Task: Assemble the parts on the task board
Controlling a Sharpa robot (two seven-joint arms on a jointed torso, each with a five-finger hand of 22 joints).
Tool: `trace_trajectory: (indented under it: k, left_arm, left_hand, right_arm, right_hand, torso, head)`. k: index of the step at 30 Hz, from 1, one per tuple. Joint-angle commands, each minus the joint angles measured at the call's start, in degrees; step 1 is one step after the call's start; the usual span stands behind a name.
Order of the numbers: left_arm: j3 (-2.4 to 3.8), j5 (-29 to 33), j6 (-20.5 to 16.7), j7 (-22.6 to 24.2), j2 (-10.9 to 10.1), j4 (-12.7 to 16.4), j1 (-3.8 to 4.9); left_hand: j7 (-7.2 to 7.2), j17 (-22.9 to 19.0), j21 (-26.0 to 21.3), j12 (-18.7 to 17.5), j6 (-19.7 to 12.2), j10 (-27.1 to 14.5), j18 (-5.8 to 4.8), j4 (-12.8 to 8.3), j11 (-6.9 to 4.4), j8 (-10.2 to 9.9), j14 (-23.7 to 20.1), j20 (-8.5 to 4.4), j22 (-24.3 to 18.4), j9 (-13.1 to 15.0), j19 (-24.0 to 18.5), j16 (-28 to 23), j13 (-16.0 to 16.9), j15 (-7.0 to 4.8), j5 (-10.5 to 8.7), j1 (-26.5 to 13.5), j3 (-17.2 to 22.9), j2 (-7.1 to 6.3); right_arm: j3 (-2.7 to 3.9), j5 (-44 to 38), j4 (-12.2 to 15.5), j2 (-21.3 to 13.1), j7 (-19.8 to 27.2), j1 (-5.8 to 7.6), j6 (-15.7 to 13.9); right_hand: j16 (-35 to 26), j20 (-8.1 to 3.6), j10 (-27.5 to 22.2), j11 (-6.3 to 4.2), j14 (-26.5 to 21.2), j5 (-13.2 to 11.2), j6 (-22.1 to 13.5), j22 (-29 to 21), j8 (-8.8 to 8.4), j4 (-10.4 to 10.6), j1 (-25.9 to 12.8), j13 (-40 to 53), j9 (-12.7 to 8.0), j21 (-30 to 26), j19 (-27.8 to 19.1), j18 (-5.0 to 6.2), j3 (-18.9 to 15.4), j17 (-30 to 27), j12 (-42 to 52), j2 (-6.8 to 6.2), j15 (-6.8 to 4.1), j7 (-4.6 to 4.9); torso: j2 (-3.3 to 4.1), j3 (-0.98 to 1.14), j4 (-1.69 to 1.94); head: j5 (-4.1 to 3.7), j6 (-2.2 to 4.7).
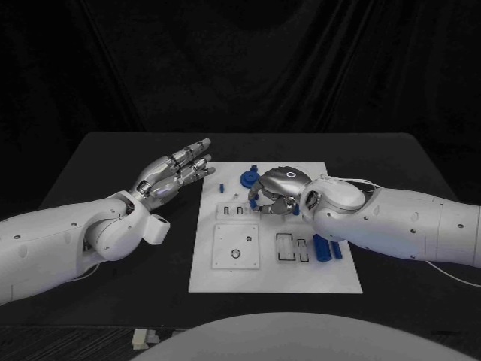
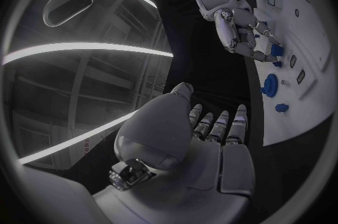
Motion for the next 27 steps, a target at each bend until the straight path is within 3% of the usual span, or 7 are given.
trace_trajectory:
  k: [1, 27]
  left_arm:
    - [0.06, 0.1, 0.8, 0.6, 0.1, 0.1, -0.11]
    - [0.06, 0.1, 1.2, 0.4, 0.1, 0.1, -0.32]
  left_hand:
    - [0.03, 0.1, 0.2, 0.0, 0.0, 0.1, -0.80, -0.1, 0.28, 0.2, 0.3, 0.02, -0.1, 0.0, 0.4, 0.2, 0.0, 0.03, 0.21, 0.4, 0.3, -0.14]
    - [0.12, 0.1, 0.2, 0.1, 0.2, 0.1, -0.86, -0.1, 0.42, 0.2, 0.3, 0.02, -0.1, 0.1, 0.4, 0.2, 0.1, 0.07, 0.23, 0.4, 0.4, -0.12]
  right_arm:
    - [0.04, -0.4, -0.2, 0.3, -1.2, -0.21, 1.5]
    - [0.04, -0.4, -0.8, 0.9, -1.2, -0.67, 3.5]
  right_hand:
    - [0.2, 0.44, 6.1, 0.29, 6.0, 0.1, -0.6, 13.0, -0.44, -0.3, -0.2, 15.1, 0.1, -0.3, 2.3, 1.14, 0.0, 15.1, 0.2, -0.04, 0.56, -0.05]
    - [0.2, 0.66, 6.1, 0.36, 6.0, -2.3, -4.2, 12.7, -2.53, -1.5, -0.4, 15.1, 0.3, -1.2, 1.8, 1.37, -0.3, 15.1, 0.2, -0.34, 0.68, -0.05]
  torso:
    - [0.02, -0.02, 0.01]
    - [0.00, -0.02, -0.01]
  head:
    - [0.07, -0.01]
    - [0.25, -0.01]
